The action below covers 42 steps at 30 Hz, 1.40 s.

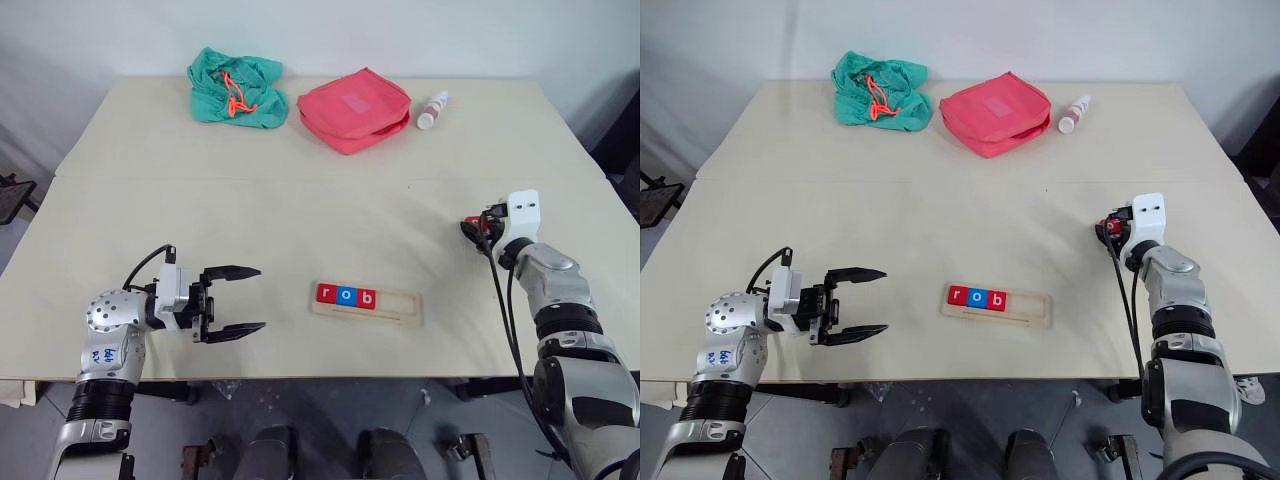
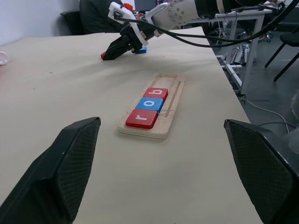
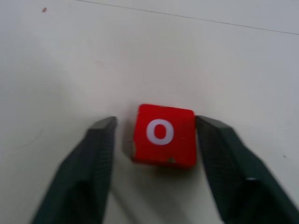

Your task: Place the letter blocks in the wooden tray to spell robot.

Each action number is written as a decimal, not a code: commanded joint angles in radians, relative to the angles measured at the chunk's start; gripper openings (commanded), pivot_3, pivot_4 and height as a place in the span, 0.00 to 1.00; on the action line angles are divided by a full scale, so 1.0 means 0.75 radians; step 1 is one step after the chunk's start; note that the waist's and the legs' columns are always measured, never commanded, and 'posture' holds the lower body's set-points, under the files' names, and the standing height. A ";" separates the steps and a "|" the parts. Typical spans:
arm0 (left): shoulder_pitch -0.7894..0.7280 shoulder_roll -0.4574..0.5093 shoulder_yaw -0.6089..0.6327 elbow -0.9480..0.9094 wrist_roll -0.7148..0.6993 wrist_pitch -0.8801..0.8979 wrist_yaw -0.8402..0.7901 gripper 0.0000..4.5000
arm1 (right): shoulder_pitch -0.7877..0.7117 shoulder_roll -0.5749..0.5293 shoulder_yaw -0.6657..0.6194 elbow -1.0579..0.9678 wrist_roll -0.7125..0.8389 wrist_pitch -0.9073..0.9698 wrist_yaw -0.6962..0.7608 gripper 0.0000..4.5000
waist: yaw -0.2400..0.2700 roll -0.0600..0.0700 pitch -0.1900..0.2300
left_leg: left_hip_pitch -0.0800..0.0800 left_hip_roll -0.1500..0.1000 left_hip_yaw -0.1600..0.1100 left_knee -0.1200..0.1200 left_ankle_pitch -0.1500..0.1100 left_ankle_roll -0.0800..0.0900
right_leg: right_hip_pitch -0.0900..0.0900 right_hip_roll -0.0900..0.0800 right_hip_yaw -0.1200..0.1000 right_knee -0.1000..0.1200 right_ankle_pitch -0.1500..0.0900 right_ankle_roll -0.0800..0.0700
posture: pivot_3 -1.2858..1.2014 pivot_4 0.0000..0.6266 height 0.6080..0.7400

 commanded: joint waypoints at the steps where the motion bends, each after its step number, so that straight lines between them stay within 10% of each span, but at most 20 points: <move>1: -0.001 0.004 0.009 -0.038 -0.027 -0.015 -0.006 1.00 | 0.037 0.009 -0.010 -0.045 0.003 -0.004 -0.026 0.32 | 0.000 0.000 0.000 | 0.000 0.000 0.000 0.000 0.000 0.000 | 0.000 0.000 0.000 0.000 0.000 0.000 | 0.52 0.24 1.00; 19: -0.097 -0.031 -0.016 0.116 -0.009 -0.046 -0.070 1.00 | 0.997 0.190 -0.208 -1.984 0.412 0.842 -0.356 0.32 | 0.039 0.002 0.000 | 0.000 0.000 0.003 0.000 0.000 0.000 | -0.002 0.000 0.005 0.002 0.000 0.000 | 0.52 0.24 1.00; 27: -0.148 -0.039 -0.032 0.166 -0.005 -0.052 -0.094 1.00 | 1.311 0.342 -0.247 -2.257 0.451 0.975 -0.494 0.32 | 0.044 0.002 0.000 | 0.001 -0.001 0.003 -0.002 0.000 0.000 | -0.003 0.000 0.006 0.003 0.000 0.000 | 0.52 0.24 1.00; 42: -0.141 -0.033 -0.033 0.136 -0.007 -0.038 -0.076 1.00 | 1.244 0.323 -0.244 -2.087 0.432 0.893 -0.461 0.40 | 0.037 0.002 0.000 | 0.003 -0.001 0.006 -0.002 0.000 0.000 | -0.003 0.001 0.009 0.003 0.000 0.000 | 0.52 0.24 1.00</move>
